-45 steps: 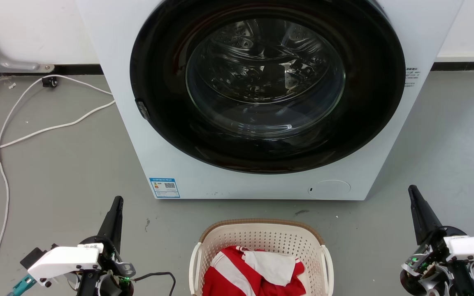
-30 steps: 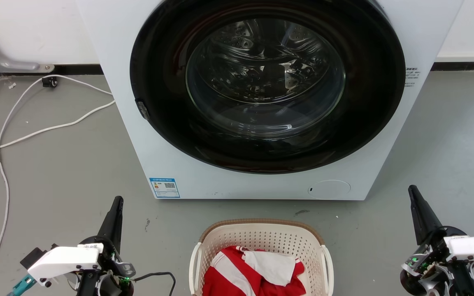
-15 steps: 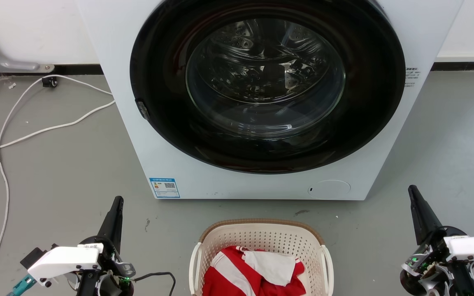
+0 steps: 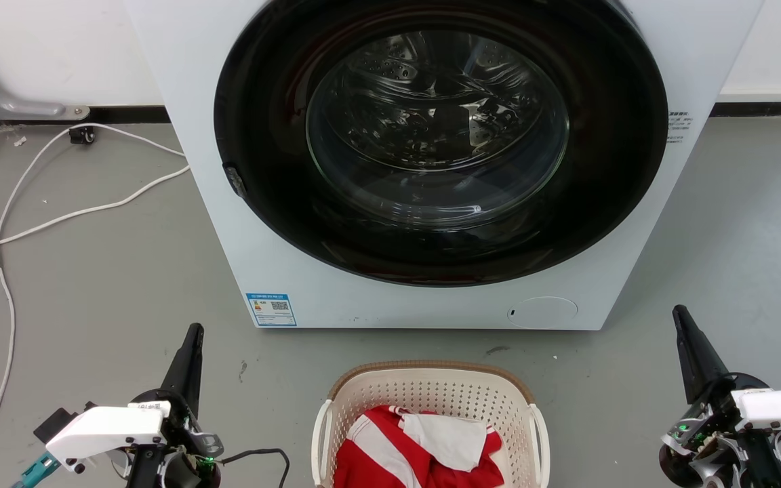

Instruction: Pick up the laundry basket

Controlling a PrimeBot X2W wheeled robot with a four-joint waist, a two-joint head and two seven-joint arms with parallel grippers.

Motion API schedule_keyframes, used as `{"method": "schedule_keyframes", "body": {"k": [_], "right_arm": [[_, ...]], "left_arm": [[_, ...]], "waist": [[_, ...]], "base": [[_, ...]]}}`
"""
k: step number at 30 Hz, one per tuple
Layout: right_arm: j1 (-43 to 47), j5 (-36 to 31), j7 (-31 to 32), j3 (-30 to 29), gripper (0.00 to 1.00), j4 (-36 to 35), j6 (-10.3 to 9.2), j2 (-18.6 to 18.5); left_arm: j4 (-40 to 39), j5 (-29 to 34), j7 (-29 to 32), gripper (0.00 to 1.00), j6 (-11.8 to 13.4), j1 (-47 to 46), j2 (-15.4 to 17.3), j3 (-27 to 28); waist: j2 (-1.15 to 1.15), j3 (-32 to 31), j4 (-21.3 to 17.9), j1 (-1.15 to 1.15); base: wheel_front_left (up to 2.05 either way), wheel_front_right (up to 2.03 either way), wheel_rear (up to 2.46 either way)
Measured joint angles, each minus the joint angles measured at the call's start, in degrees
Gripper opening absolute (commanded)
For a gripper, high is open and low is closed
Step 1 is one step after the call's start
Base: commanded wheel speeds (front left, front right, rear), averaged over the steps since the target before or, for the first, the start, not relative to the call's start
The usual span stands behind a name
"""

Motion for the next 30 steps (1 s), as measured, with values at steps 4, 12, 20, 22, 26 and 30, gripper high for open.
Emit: {"method": "schedule_keyframes", "body": {"k": [4,12,20,22,26,30], "right_arm": [[0.4,0.0,0.0,0.0,1.0,0.5,0.0,0.0],[3.0,-0.1,-1.2,0.7,1.0,1.9,-0.09,0.3],[3.2,-2.6,-3.7,1.3,1.0,1.0,-0.09,0.4],[3.2,-3.8,-4.3,1.2,1.0,1.0,-0.09,0.4],[3.2,-8.1,-5.1,0.2,1.0,0.7,-0.09,0.4],[3.1,-13.2,-6.2,-0.5,1.0,0.1,-0.09,0.4]], "left_arm": [[0.6,-0.1,0.0,1.0,0.1,0.3,-0.1,-0.1],[1.9,0.2,-1.2,1.0,0.1,2.8,-0.6,-0.3],[0.1,1.3,-3.7,1.0,0.1,3.4,-0.6,0.1],[-0.2,2.0,-4.2,1.0,0.1,3.5,-0.6,0.4],[-0.5,2.7,-5.2,1.0,0.1,3.8,-0.6,1.8],[-0.4,4.9,-6.1,1.0,0.1,3.9,-0.6,3.4]], "waist": [[0.0,0.0,0.0,0.0],[0.0,0.0,0.0,0.0],[0.0,0.0,0.0,0.0],[0.0,0.0,0.0,0.0],[0.0,0.0,0.0,0.0],[0.0,0.0,0.0,0.0]], "base": [[0.0,0.0,0.0],[0.0,0.0,0.0],[0.0,0.0,0.0],[0.0,0.0,0.0],[0.0,0.0,0.0],[0.0,0.0,0.0]]}}
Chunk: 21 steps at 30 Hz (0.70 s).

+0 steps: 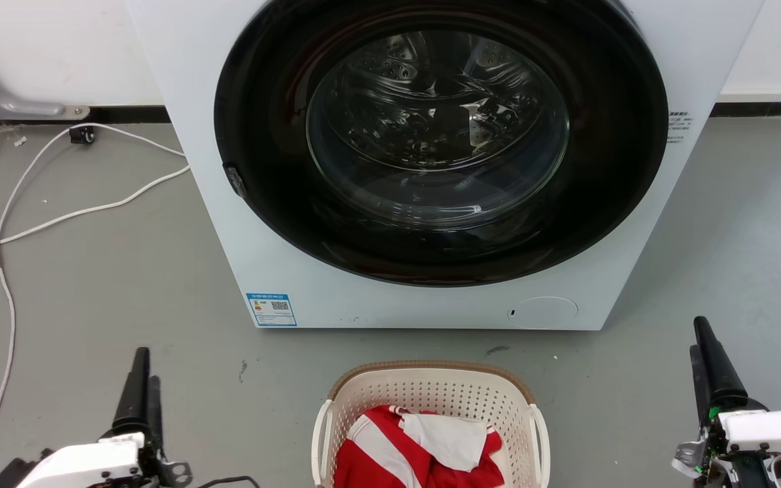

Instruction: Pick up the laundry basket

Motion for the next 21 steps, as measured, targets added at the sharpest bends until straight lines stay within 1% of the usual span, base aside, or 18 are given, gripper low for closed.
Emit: {"method": "schedule_keyframes", "body": {"k": [7,11,12,13,15,16,19,21], "right_arm": [[-0.2,-9.2,-1.5,-0.8,1.0,-3.3,0.0,0.0],[-0.5,-16.4,-2.4,-0.5,1.0,-6.6,0.0,0.0],[-0.6,-20.1,-2.8,0.0,1.0,-8.4,0.0,0.0],[-0.6,-20.1,-2.8,0.0,1.0,-8.4,0.0,0.0],[-0.6,-23.4,-3.2,0.6,1.0,-10.0,0.0,0.0],[-0.7,-26.8,-3.6,1.2,1.0,-11.5,0.0,0.0],[-0.7,-31.4,-4.1,1.9,1.0,-13.3,0.0,0.0],[-0.7,-34.6,-4.5,2.3,1.0,-14.4,0.0,0.0]], "left_arm": [[-0.6,7.2,-1.5,1.0,0.0,-0.4,0.1,4.5],[-3.0,11.9,-2.5,1.0,0.7,-1.0,0.1,6.7],[-4.5,14.9,-2.8,1.0,1.1,-1.0,0.1,6.5],[-4.5,14.9,-2.8,1.0,1.1,-1.0,0.1,6.5],[-6.5,17.3,-3.2,1.0,2.0,-1.0,0.1,6.2],[-8.5,20.1,-3.6,1.0,3.1,-1.0,0.1,5.3],[-11.3,23.7,-4.1,1.0,5.2,-0.8,0.1,3.6],[-13.1,26.2,-4.6,1.0,5.9,-0.5,0.1,2.3]], "waist": [[0.0,0.1,0.0,0.0],[0.0,0.3,0.1,0.0],[0.0,0.4,0.1,0.0],[0.0,0.4,0.1,0.0],[0.0,0.4,0.1,0.0],[0.0,0.5,0.1,0.0],[0.0,0.6,0.1,0.0],[0.0,0.7,0.1,0.0]], "base": [[0.0,0.0,0.0],[0.0,0.0,0.0],[0.0,0.0,0.0],[0.0,0.0,0.0],[0.0,0.0,0.0],[0.0,0.0,0.0],[0.0,0.0,0.0],[0.0,0.0,0.0]]}}
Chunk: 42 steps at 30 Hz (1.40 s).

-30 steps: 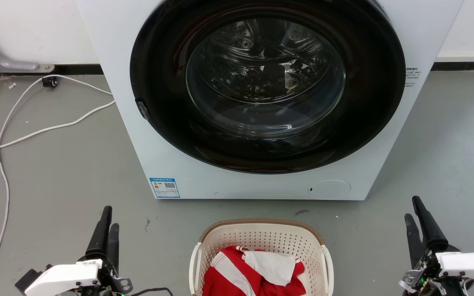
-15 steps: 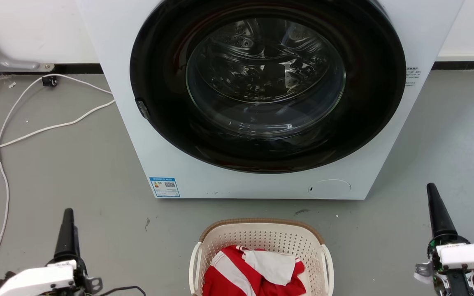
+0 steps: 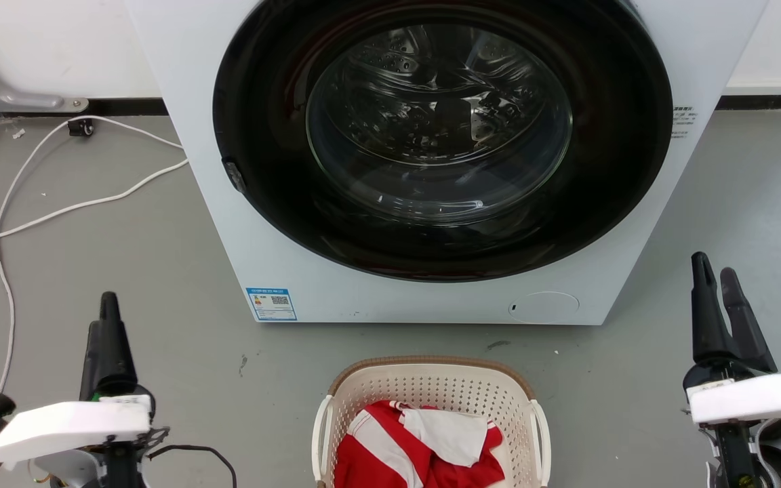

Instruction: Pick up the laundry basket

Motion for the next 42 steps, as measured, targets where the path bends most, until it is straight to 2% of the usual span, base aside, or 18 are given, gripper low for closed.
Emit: {"method": "schedule_keyframes", "body": {"k": [10,19,22,27,38,42], "right_arm": [[0.1,-12.5,-1.9,1.7,1.0,-3.4,0.0,0.0],[0.8,-19.9,-3.2,2.4,1.0,-3.7,0.0,0.0],[1.1,-21.6,-3.7,2.4,1.0,-3.1,0.0,0.0],[1.2,-24.7,-4.4,2.5,1.0,-2.8,0.0,0.0],[1.5,-33.0,-6.1,2.8,1.0,-1.3,0.01,0.0],[1.7,-35.7,-6.5,3.2,1.0,-1.1,0.01,0.0]], "left_arm": [[-5.6,14.9,-1.8,1.0,0.8,2.0,0.0,-6.9],[-7.4,27.7,-3.1,1.0,-1.2,2.6,0.1,-12.5],[-8.2,32.2,-3.6,1.0,-1.0,2.6,0.3,-14.3],[-8.7,37.1,-4.5,1.0,1.0,2.6,1.8,-17.6],[-7.6,43.5,-6.1,1.0,5.6,3.2,5.3,-24.4],[-6.8,44.9,-6.5,1.0,6.3,3.2,6.0,-25.6]], "waist": [[0.0,0.3,0.0,0.0],[0.0,0.4,-0.2,0.0],[0.0,0.4,-0.3,0.0],[0.0,0.6,-0.4,0.0],[0.0,0.6,-0.4,0.0],[0.0,0.6,-0.4,0.0]], "base": [[0.0,0.0,0.0],[0.0,0.0,0.0],[0.0,0.0,0.0],[0.0,0.0,0.0],[0.0,0.0,0.0],[0.0,0.0,0.0]]}}
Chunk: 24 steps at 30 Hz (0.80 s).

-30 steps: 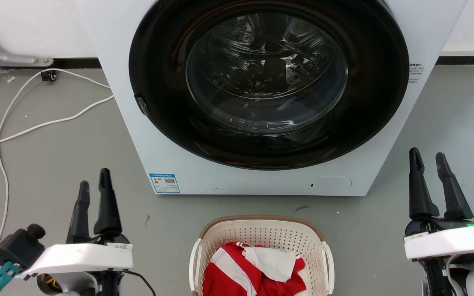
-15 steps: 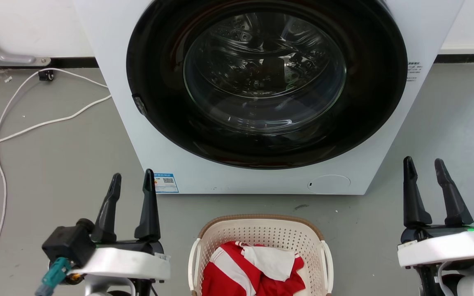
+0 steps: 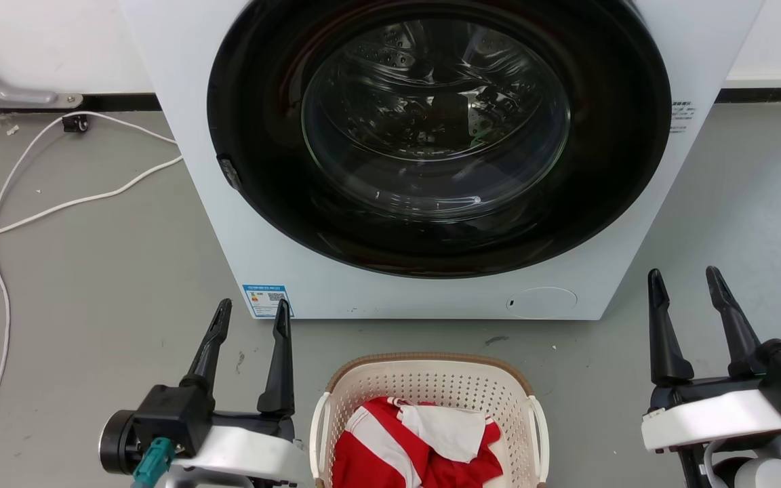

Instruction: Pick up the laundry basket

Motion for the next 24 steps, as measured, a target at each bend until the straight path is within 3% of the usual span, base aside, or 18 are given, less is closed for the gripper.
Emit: {"method": "schedule_keyframes", "body": {"k": [12,18,24], "right_arm": [[0.2,-7.2,-1.5,0.7,1.0,-0.1,0.09,0.0],[0.4,-9.8,-2.3,1.0,1.0,-0.3,0.09,0.0],[0.7,-7.1,-2.9,0.7,1.0,0.4,0.09,0.0]], "left_arm": [[1.2,6.1,-1.6,1.0,2.7,-0.1,2.1,-3.9],[1.7,7.7,-2.2,1.0,2.8,-0.1,2.5,-4.8],[1.0,6.3,-2.8,1.0,1.5,0.4,0.5,-2.9]], "waist": [[0.0,0.3,-0.2,0.0],[0.0,0.3,-0.3,0.0],[0.0,0.3,-0.3,0.0]], "base": [[0.0,0.0,0.0],[0.0,0.0,0.0],[0.0,0.0,0.0]]}}
